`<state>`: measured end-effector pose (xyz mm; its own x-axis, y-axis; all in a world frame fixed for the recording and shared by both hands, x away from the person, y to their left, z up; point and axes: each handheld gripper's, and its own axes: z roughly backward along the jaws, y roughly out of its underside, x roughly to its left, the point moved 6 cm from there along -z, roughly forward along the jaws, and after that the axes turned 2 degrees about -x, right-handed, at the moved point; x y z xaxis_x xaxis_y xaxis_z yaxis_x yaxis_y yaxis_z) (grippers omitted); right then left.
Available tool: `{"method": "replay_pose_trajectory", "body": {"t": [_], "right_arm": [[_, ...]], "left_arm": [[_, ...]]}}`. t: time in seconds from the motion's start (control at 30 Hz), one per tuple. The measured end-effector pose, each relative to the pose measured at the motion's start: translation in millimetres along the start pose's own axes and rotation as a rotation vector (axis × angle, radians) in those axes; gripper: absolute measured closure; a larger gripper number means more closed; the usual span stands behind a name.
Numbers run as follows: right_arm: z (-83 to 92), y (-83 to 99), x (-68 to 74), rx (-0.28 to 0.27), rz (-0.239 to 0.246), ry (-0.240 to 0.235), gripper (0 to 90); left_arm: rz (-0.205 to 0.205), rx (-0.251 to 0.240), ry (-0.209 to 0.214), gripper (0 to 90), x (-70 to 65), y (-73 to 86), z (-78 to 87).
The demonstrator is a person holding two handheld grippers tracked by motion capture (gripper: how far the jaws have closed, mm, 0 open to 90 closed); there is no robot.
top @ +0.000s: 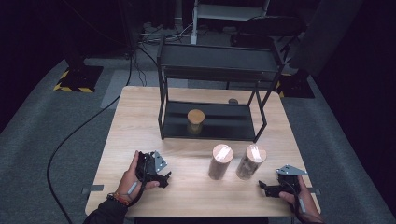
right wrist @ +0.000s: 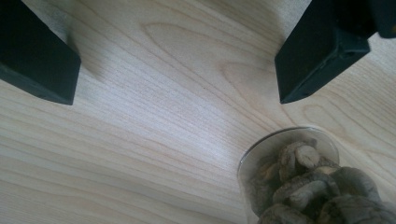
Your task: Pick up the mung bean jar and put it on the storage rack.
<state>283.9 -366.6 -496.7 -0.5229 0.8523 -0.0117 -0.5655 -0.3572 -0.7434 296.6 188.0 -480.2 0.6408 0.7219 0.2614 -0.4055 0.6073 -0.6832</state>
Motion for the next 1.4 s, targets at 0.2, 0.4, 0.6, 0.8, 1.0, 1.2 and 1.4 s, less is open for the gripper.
{"method": "replay_pose_trajectory", "body": {"t": [0.2, 0.4, 0.6, 0.8, 1.0, 1.2, 1.4], "right_arm": [[0.0, 0.0, 0.0, 0.0, 0.001, 0.0, 0.0], [0.1, 0.0, 0.1, 0.001, 0.0, 0.001, 0.0], [0.1, 0.0, 0.2, 0.0, 0.0, 0.001, 0.0], [0.1, 0.1, 0.2, 0.0, 0.0, 0.001, 0.0], [0.1, 0.0, 0.2, 0.0, 0.0, 0.001, 0.0], [0.1, 0.0, 0.2, 0.0, 0.0, 0.001, 0.0], [0.1, 0.0, 0.2, 0.001, -0.001, 0.001, 0.0]], "left_arm": [[0.041, 0.006, -0.002, 2.1, 6.1, 13.7, 6.0], [0.078, 0.02, -0.008, 2.1, 9.8, 23.1, 9.5], [0.132, 0.007, 0.018, 2.1, 15.0, 32.9, 12.2], [0.246, -0.002, 0.052, 1.9, 22.0, 44.0, 12.8], [0.295, 0.003, 0.091, 1.4, 28.9, 49.7, 13.5], [0.291, 0.003, 0.094, 0.6, 30.0, 50.2, 13.3], [0.29, 0.004, 0.095, 0.5, 30.3, 50.3, 13.5]]}}
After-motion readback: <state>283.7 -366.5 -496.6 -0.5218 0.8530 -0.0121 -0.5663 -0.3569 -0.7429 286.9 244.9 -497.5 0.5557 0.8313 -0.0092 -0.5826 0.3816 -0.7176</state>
